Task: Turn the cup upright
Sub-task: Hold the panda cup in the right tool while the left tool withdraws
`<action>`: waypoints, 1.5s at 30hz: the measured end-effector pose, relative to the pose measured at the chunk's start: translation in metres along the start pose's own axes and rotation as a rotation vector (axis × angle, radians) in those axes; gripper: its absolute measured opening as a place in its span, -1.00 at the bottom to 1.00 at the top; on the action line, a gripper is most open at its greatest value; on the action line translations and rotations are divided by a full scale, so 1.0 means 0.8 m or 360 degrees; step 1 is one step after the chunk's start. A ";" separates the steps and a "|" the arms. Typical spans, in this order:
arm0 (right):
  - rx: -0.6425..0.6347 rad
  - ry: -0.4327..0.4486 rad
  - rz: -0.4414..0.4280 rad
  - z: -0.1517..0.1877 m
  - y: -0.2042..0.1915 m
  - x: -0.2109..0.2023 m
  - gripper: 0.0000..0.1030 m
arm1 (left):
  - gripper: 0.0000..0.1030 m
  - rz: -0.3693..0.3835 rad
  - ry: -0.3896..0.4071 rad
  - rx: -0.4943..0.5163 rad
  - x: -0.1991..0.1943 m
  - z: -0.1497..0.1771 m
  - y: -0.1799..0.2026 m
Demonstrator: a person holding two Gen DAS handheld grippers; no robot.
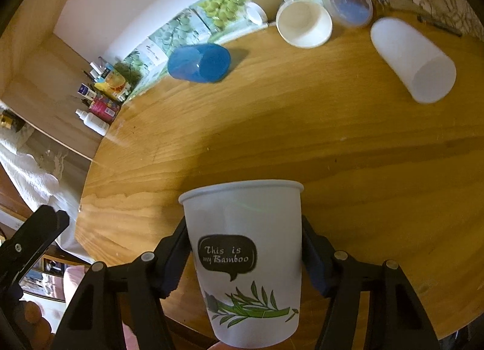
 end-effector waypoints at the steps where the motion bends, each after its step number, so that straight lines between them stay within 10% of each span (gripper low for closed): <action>1: -0.0021 0.0024 0.0005 -0.001 -0.002 -0.003 0.29 | 0.44 0.0006 -0.0012 0.0002 0.002 0.000 0.001; 26: -0.0420 0.0799 0.0249 -0.037 -0.025 -0.040 0.29 | 0.44 -0.0035 -0.0141 0.0149 0.011 -0.004 -0.002; 45: -0.0440 0.0879 0.0247 -0.047 -0.032 -0.026 0.29 | 0.44 -0.0039 -0.0176 0.0191 0.027 -0.025 -0.008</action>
Point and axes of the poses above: each gripper's, at about its wrist camera, not at the fingertips, and x roughly the way its jaws point, y to its right, z to its underside, the point moved 7 cm from there along x, roughly the way its jaws point
